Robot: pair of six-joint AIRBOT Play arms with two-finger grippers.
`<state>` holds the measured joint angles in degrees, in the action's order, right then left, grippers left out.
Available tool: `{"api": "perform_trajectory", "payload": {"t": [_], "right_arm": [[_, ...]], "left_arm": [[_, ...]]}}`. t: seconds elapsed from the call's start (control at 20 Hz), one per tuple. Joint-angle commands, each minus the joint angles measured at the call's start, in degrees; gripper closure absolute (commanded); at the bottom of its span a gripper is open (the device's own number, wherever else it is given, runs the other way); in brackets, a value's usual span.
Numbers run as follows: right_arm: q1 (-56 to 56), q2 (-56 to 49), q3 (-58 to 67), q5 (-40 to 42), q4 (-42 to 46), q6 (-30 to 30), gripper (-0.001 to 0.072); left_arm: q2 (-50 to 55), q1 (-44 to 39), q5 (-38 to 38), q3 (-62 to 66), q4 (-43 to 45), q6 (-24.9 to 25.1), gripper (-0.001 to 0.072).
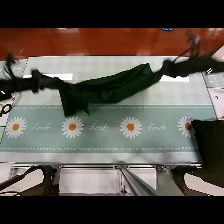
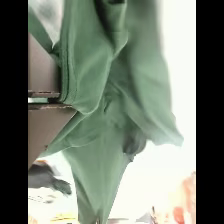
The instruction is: Fold the shirts.
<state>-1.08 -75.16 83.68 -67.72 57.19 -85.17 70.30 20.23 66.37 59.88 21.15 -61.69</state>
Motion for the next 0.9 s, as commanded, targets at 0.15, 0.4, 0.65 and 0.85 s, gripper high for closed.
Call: {"api": "perform_trajectory", "payload": {"t": [0.15, 0.4, 0.65, 0.85], "right_arm": [[0.0, 10.7, 23.5, -6.0, 7.7, -2.7, 0.0687], [0.0, 25.0, 24.8, -7.8, 16.5, -2.8, 0.0687], [0.0, 35.8, 24.8, -11.1, 23.7, -4.1, 0.0687], [-0.1, 42.4, 24.8, -17.4, 26.0, -4.2, 0.0687]], "left_arm": [[-8.3, 1.7, 1.7, 29.7, 5.9, -11.6, 0.0686], [-20.3, 9.8, 1.6, 40.8, 15.1, -12.8, 0.0686], [-33.5, 6.2, 1.6, 40.8, 33.7, -16.4, 0.0686], [-43.4, -5.6, 2.3, 40.8, 54.9, -22.5, 0.0686]]}}
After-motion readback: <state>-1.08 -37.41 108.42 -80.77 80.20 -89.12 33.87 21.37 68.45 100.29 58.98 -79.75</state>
